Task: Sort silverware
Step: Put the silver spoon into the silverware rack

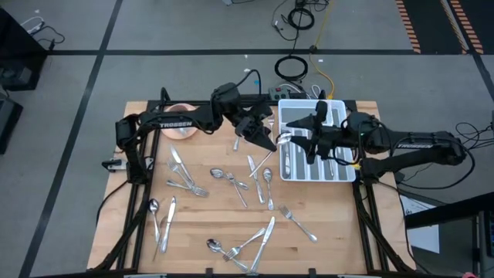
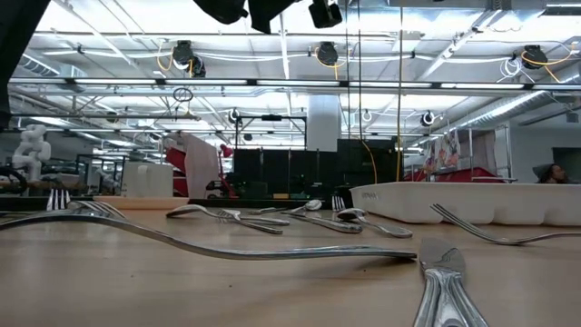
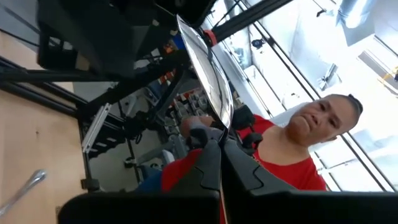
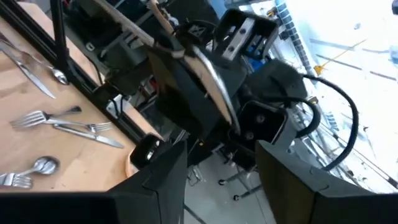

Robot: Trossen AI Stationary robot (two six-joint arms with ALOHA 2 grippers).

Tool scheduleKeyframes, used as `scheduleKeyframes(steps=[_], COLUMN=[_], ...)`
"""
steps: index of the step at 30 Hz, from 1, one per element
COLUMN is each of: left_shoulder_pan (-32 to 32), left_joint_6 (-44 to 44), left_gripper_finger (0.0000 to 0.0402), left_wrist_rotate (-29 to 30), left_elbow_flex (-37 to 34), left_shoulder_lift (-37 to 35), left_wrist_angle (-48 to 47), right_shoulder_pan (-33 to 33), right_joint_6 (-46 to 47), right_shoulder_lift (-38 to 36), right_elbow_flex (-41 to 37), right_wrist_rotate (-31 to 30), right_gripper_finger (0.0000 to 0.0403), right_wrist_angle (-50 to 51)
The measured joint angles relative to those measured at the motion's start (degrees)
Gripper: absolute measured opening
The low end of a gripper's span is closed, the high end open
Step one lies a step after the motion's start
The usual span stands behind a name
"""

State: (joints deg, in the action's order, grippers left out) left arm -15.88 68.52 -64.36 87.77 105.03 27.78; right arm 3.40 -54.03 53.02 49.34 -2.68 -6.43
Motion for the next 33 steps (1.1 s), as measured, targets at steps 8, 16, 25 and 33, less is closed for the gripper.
scheduleKeyframes(steps=[8,16,25,33], left_shoulder_pan=[0.3,0.3,0.8,0.5], left_joint_6=[0.2,0.2,0.4,-3.9], left_gripper_finger=[0.0001,0.0,0.0,0.0016], left_wrist_rotate=[0.1,0.0,0.0,1.5], left_elbow_flex=[0.0,0.0,0.0,0.1], left_shoulder_lift=[0.0,0.0,0.0,-0.1], left_wrist_angle=[-0.3,-0.3,-1.0,-1.7], right_shoulder_pan=[-1.8,-2.5,-4.1,-4.3], right_joint_6=[-1.3,-1.8,-4.1,-0.9], right_shoulder_lift=[0.0,0.9,2.6,1.9], right_elbow_flex=[0.0,0.0,0.0,0.0], right_wrist_rotate=[0.0,0.1,-0.3,-3.4], right_gripper_finger=[0.0174,0.0145,0.0011,0.0002], right_wrist_angle=[-5.0,-5.0,-6.1,-5.7])
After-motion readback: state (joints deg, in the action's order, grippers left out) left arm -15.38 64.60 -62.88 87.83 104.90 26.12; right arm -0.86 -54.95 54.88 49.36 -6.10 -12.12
